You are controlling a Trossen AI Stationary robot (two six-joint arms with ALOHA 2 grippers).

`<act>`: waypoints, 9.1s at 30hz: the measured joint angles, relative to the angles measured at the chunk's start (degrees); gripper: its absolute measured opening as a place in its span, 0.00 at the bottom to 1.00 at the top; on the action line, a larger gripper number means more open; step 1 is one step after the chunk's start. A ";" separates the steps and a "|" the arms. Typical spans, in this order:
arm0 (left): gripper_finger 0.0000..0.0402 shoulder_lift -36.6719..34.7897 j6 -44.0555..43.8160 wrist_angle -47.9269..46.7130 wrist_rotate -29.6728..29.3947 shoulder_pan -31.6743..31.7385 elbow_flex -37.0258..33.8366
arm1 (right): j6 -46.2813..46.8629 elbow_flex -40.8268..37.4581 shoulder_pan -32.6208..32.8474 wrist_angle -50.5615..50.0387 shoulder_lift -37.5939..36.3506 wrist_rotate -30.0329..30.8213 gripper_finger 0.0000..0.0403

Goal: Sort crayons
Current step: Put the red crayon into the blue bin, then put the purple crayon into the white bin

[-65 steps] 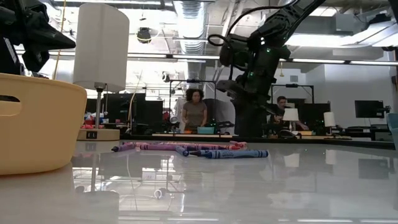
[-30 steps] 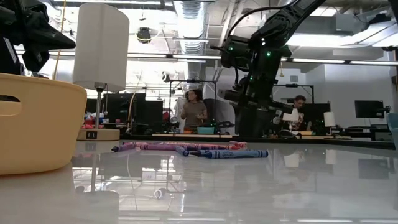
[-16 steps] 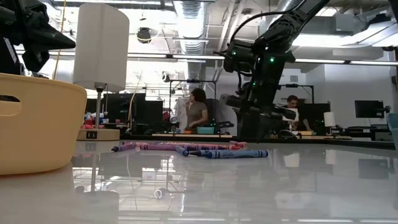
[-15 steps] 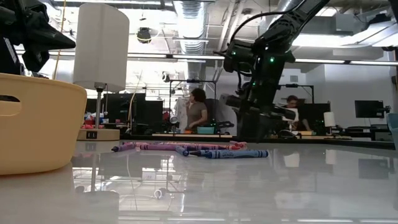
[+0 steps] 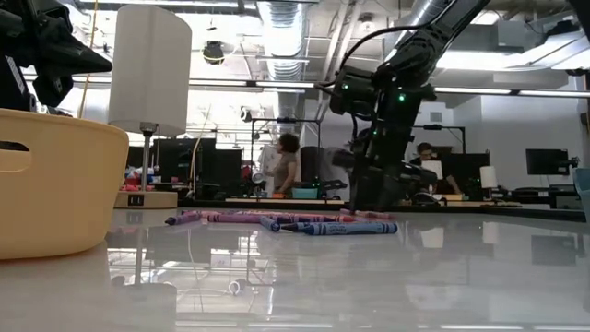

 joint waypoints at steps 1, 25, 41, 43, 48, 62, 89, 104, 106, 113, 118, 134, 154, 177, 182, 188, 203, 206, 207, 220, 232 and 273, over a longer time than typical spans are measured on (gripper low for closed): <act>0.00 0.00 0.02 0.00 0.05 -0.02 0.00 | 0.42 -0.06 0.15 -0.01 0.37 -0.18 0.56; 0.00 0.00 -0.41 -0.24 0.50 -0.02 0.00 | -7.73 -0.26 0.48 -14.30 -5.73 -3.21 0.54; 0.00 0.00 -0.44 -0.23 0.50 -0.02 0.00 | -12.57 -0.31 -0.06 -14.21 -5.79 -2.44 0.36; 0.00 0.00 -0.44 -0.24 0.50 -0.02 0.00 | -12.57 -0.31 -0.06 -14.12 -5.79 -2.30 0.31; 0.00 0.00 -0.42 -0.24 0.50 -0.02 0.00 | -13.90 -0.31 -0.08 -14.04 -5.81 -2.74 0.16; 0.00 0.00 -0.42 -0.24 0.48 -0.02 0.00 | -13.97 -0.24 1.19 -13.71 -5.85 -2.93 0.01; 0.00 0.00 -0.42 -0.23 -0.33 0.00 0.00 | -26.74 10.99 25.78 18.45 -4.64 8.45 0.00; 0.00 -0.02 -0.42 -0.22 -0.91 0.00 -0.02 | -45.22 32.42 30.31 43.63 19.60 -2.79 0.00; 0.00 -0.02 -0.42 -0.22 -0.86 -0.02 -0.02 | -47.82 39.33 30.82 41.23 24.01 -3.95 0.00; 0.00 -0.02 -0.42 -0.22 -0.36 -0.02 -0.02 | -57.19 64.19 32.61 23.46 34.87 -6.19 0.00; 0.00 -0.02 -0.42 -0.20 -0.36 -0.02 -0.02 | -60.47 75.34 33.08 16.09 39.51 -6.44 0.00; 0.00 -0.02 -0.42 -0.17 -0.94 -0.01 -0.02 | -58.20 74.53 31.70 19.11 40.29 -20.55 0.00; 0.00 0.00 -0.82 -0.20 -1.62 0.00 -0.02 | -54.97 74.49 30.43 32.79 45.05 -30.72 0.00; 0.00 0.00 -0.86 -0.31 -1.51 0.00 -0.02 | -50.64 74.55 28.77 35.65 49.23 -31.24 0.18; 0.00 0.00 -0.86 -0.31 -1.51 0.00 -0.02 | -48.25 74.53 28.24 33.72 48.27 -33.90 0.23; 0.00 0.00 -0.86 -0.31 -1.49 0.00 -0.02 | -49.07 74.53 24.57 16.14 38.77 -36.31 0.24; 0.00 0.00 -0.86 -0.31 -1.18 0.00 -0.02 | -54.69 74.73 10.97 -55.30 20.64 5.57 0.24; 0.00 0.00 -0.86 -0.30 -0.81 0.00 -0.02 | -47.95 74.07 7.39 -67.19 21.38 11.13 0.24; 0.00 0.00 -0.86 -0.31 -0.81 0.00 -0.02 | -44.59 72.94 6.15 -67.14 21.49 12.01 0.24; 0.00 0.00 -0.86 -0.31 -0.27 -0.01 -0.02 | -37.32 55.15 -9.47 -55.70 19.00 2.69 0.24; 0.00 0.00 -0.85 -0.37 1.65 -0.02 -0.02 | -37.17 47.63 -12.12 -42.86 19.00 -0.96 0.43; 0.00 0.00 -0.86 -0.59 1.73 -0.02 -0.02 | -33.25 34.69 -13.65 -29.37 18.63 -9.55 0.21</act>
